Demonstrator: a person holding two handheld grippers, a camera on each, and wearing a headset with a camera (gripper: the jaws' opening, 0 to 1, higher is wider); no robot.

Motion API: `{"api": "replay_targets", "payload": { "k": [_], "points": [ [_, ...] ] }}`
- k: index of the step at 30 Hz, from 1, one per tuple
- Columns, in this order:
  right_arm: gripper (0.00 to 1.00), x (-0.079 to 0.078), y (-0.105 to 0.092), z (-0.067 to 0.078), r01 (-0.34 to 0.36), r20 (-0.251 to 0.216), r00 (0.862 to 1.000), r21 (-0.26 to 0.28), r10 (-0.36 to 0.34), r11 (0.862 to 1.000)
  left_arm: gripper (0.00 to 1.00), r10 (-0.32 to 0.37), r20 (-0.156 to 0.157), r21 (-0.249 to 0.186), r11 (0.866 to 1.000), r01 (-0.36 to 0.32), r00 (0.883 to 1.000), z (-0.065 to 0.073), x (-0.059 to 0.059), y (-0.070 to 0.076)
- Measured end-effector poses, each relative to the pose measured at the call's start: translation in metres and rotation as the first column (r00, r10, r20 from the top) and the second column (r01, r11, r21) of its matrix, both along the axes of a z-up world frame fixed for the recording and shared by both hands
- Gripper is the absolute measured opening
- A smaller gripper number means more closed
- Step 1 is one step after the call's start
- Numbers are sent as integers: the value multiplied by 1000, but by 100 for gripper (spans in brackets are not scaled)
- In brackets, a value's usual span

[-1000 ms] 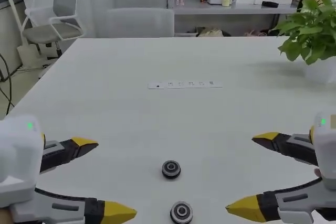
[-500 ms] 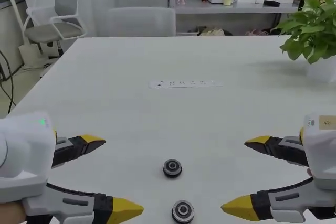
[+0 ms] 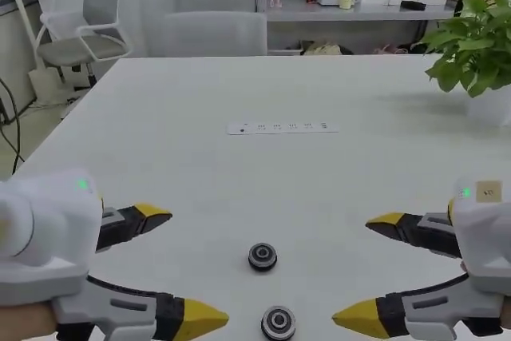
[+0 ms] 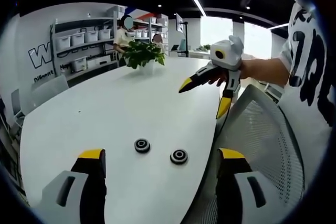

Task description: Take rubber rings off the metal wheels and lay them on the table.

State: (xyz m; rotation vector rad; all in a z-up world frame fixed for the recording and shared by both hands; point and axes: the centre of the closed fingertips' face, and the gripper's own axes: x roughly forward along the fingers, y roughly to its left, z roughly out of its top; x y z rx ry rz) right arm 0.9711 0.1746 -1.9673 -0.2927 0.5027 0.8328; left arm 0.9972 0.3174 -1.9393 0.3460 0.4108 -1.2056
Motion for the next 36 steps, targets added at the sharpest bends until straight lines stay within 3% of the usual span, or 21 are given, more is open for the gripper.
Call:
{"api": "replay_targets", "payload": {
  "k": [12,36],
  "points": [
    [86,4,3,-3,-2,19,1000,18,1,1000,84,-17,-4,15,1000,17,1000,-6,-2,-5],
    [85,2,5,-17,-9,-1,1000,24,10,1000,84,-25,-26,36,999,26,999,-22,-3,-6]
  ]
}}
